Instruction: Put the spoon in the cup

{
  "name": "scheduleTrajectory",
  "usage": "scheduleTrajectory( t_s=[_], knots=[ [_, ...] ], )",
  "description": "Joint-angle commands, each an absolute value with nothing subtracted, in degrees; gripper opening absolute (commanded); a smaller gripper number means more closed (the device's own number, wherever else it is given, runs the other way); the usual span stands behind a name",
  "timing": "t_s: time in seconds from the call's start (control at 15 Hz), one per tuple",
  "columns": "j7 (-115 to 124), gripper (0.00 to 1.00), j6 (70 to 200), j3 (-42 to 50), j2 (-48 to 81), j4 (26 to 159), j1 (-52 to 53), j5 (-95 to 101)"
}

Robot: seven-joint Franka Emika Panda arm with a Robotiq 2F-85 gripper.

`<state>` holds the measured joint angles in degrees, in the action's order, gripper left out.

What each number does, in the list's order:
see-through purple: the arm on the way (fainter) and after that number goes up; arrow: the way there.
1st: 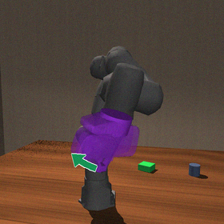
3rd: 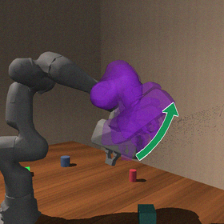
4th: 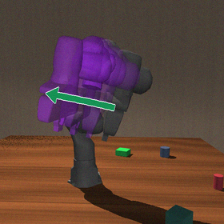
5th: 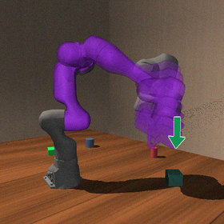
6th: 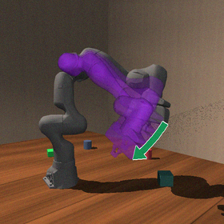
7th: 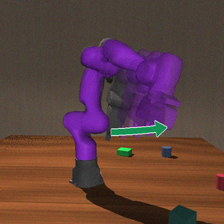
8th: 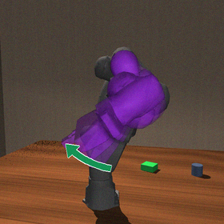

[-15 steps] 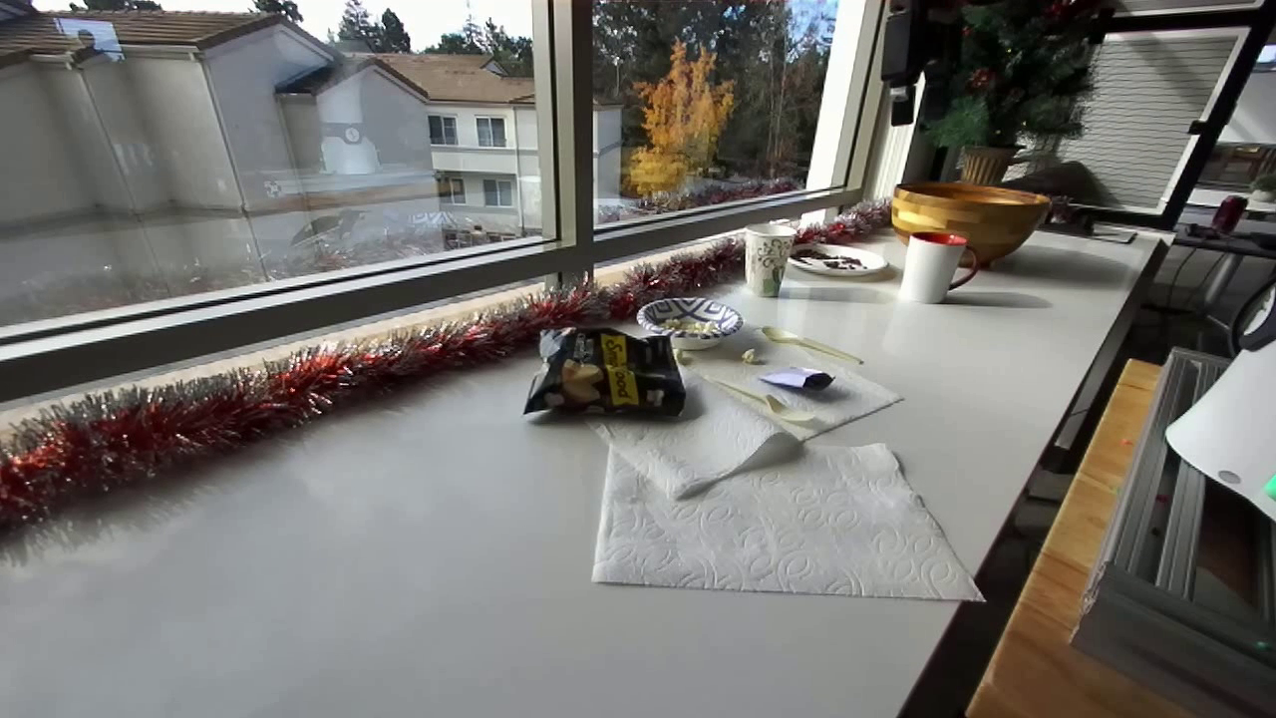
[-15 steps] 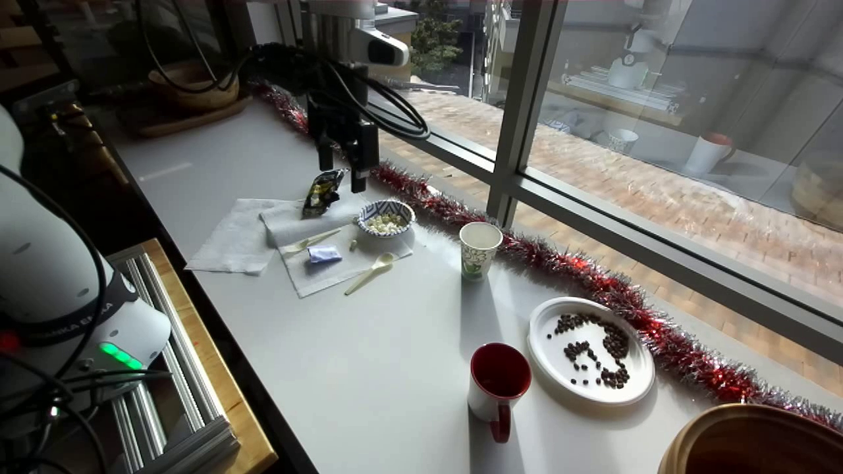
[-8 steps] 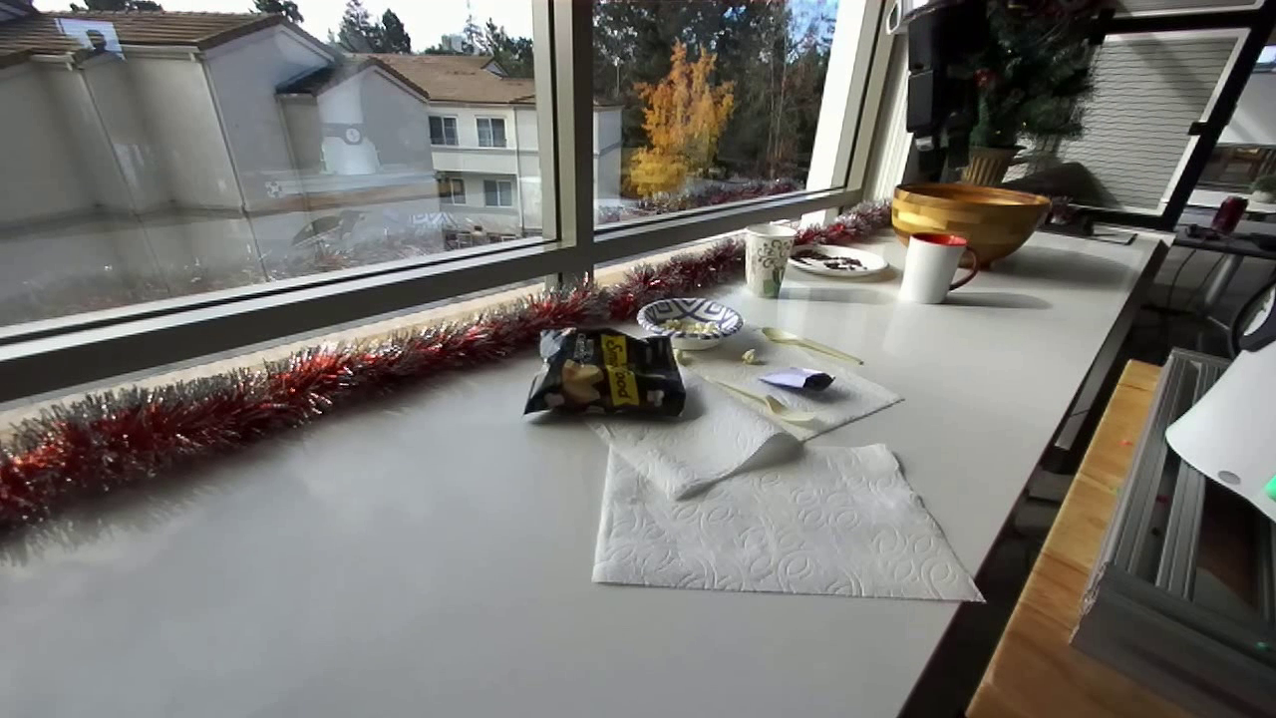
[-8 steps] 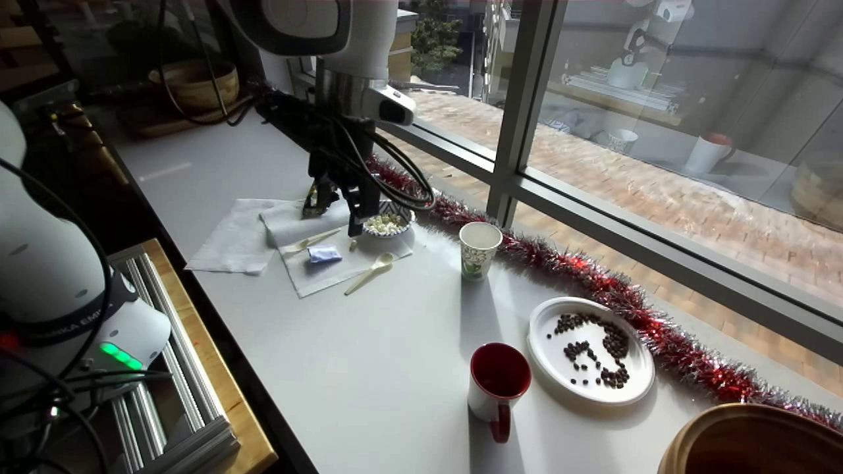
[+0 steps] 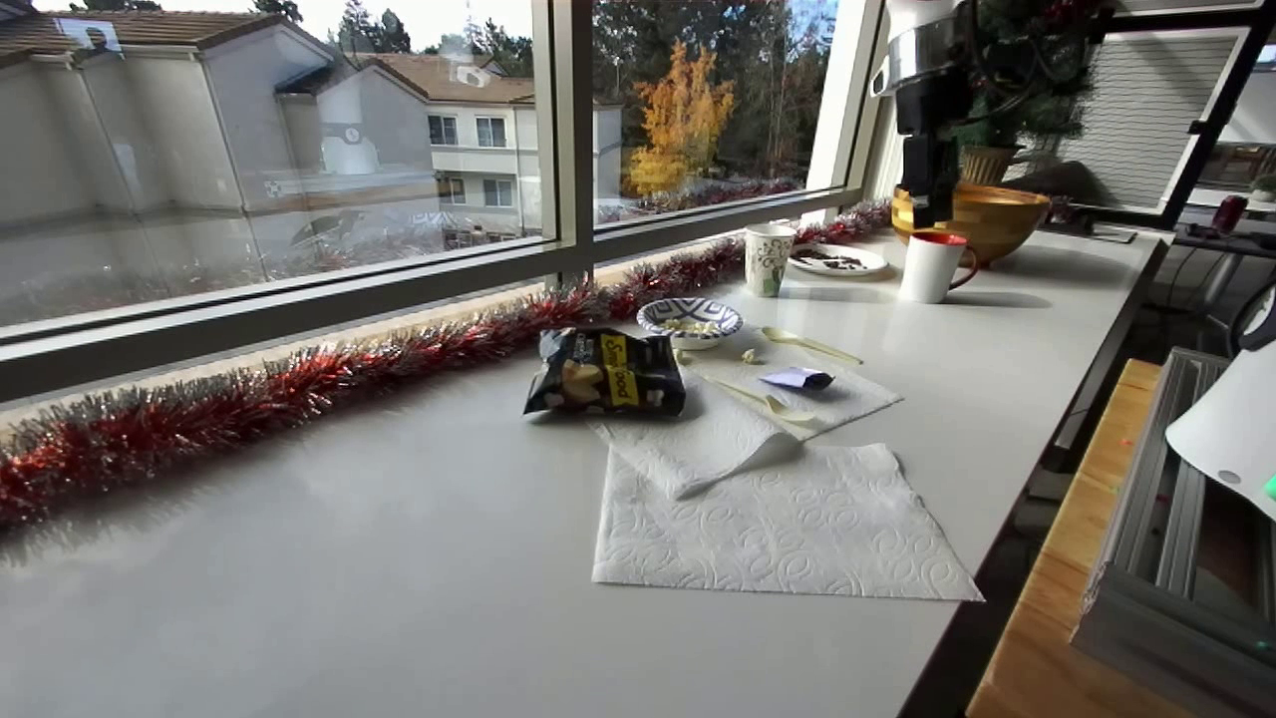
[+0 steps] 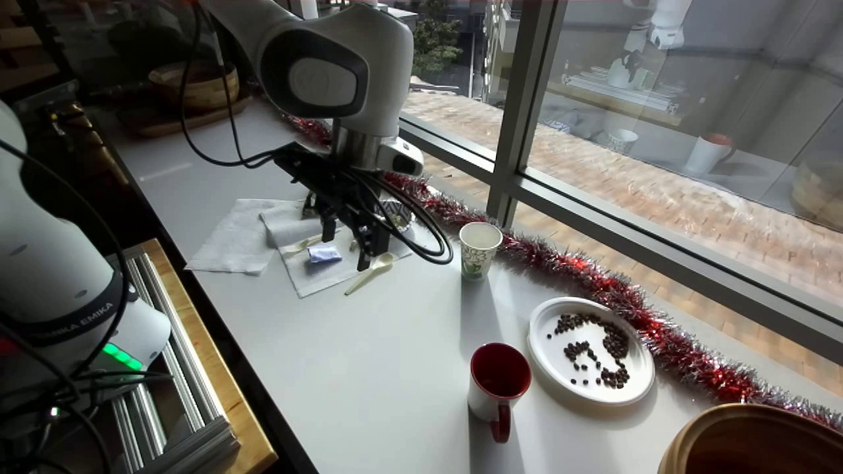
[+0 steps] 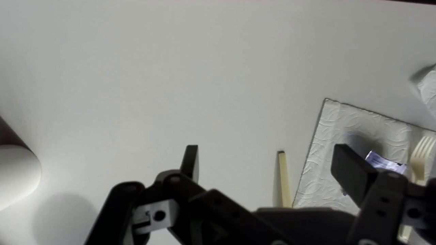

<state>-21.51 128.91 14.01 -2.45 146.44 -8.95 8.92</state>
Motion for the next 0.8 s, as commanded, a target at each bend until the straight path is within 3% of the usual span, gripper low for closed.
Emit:
scheduleTrajectory(
  t_s=[0.0,0.73],
  knots=[
    [-22.36,1.0,135.01,12.18,3.51,147.35,-9.07,7.83],
    [-22.44,1.0,151.41,4.73,15.98,147.47,-9.8,1.41]
  ],
)
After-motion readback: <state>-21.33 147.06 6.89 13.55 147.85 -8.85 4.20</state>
